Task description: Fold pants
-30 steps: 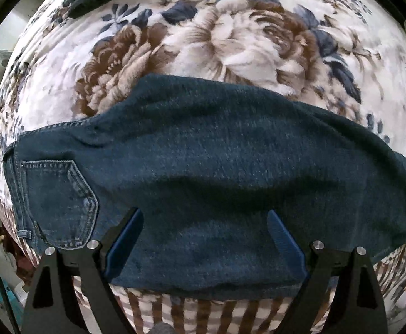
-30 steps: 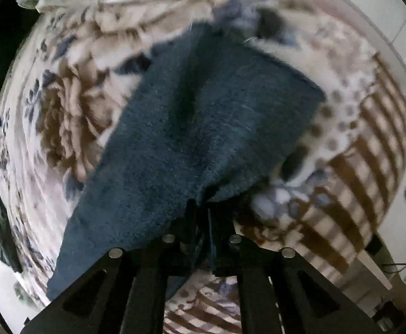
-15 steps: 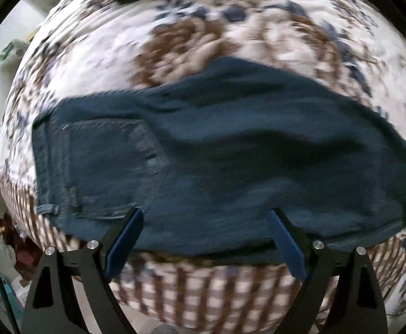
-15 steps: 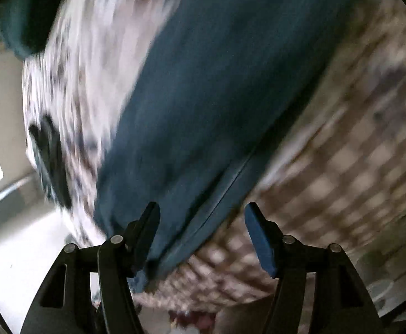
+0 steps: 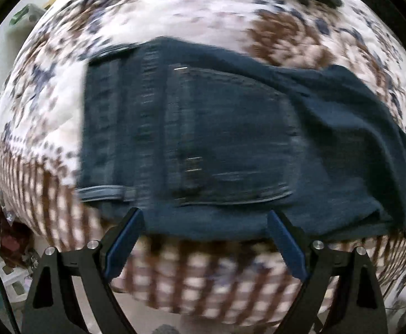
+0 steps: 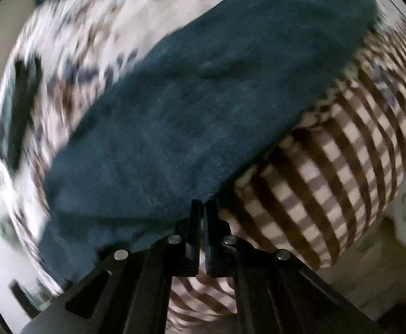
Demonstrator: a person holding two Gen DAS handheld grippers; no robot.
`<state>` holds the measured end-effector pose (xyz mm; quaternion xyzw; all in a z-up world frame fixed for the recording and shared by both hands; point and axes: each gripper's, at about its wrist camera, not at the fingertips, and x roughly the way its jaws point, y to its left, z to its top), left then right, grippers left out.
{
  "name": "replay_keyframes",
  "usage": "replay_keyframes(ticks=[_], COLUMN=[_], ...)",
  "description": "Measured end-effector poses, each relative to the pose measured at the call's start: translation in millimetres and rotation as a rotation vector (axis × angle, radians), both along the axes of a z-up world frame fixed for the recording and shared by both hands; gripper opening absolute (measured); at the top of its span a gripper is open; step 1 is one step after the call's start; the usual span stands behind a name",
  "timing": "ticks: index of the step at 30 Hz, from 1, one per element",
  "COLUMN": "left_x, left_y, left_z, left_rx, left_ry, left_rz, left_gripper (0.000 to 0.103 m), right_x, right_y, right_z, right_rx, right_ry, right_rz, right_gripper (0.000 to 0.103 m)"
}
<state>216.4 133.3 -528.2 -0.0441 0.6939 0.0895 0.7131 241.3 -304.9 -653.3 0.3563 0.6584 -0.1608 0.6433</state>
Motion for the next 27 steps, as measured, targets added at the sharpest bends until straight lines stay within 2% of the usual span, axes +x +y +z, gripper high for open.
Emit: replay_keyframes(ticks=[2,4,6,7,8,10,13,15,16,17,18,19,20,23,27], left_x=[-3.4,-5.3,-3.0,-2.1,0.1,7.7,23.0,28.7,29.9,30.8,31.1,32.6,33.7,26.8,39.9], left_y=[20.3,47.7,77.6,89.1,98.8,121.6,140.1,139.6,134.4,132.3,128.0,124.3,126.1,128.4,131.6], left_z=[1.3,5.8,8.2,8.2,7.8,3.8,-14.6,-28.8,-33.8,-36.9,-37.0,-33.2,-32.1,-21.7,-2.8], left_rx=[-0.001,-0.015,-0.042,-0.066,-0.087,-0.152,-0.257,-0.287,-0.285,-0.282,-0.268,-0.233,-0.201,-0.196,-0.168], left_ry=[0.006,-0.007,-0.024,-0.025,-0.024,-0.032,-0.009,0.012,0.008,0.0,-0.017,-0.028,-0.035,-0.05,-0.09], left_rz=[0.024,0.081,0.147,0.187,0.221,0.284,0.307,0.294,0.287,0.279,0.258,0.241,0.22,0.215,0.196], left_gripper=[0.091,0.091,0.091,0.091,0.091,0.091,0.091,0.091,0.088,0.076,0.068,0.042,0.033,0.023,0.019], right_x=[6.4,11.6,14.8,17.9,19.5,22.6,22.4,29.4,28.9,31.0,31.2,30.8,28.0,13.7,1.3], right_y=[9.5,26.0,47.0,61.8,74.2,96.2,113.8,123.9,127.7,132.8,131.7,132.8,135.0,131.4,142.0], right_z=[-7.8,-1.8,-1.0,-2.8,-5.4,-15.5,-37.8,-49.5,-50.8,-50.6,-51.6,-53.3,-51.9,-39.9,-20.1], right_rx=[0.111,0.197,0.253,0.275,0.284,0.317,0.35,0.362,0.344,0.297,0.274,0.264,0.257,0.257,0.263], right_ry=[0.026,-0.005,-0.039,-0.036,-0.027,-0.011,0.016,-0.002,-0.026,-0.042,-0.052,-0.058,-0.067,-0.077,-0.085], right_rz=[-0.048,-0.11,-0.134,-0.142,-0.148,-0.147,-0.16,-0.176,-0.178,-0.172,-0.163,-0.155,-0.161,-0.154,-0.088], right_gripper=[0.003,0.006,0.028,0.048,0.055,0.055,0.055,0.055,0.048,0.027,0.016,0.011,0.007,0.005,0.005])
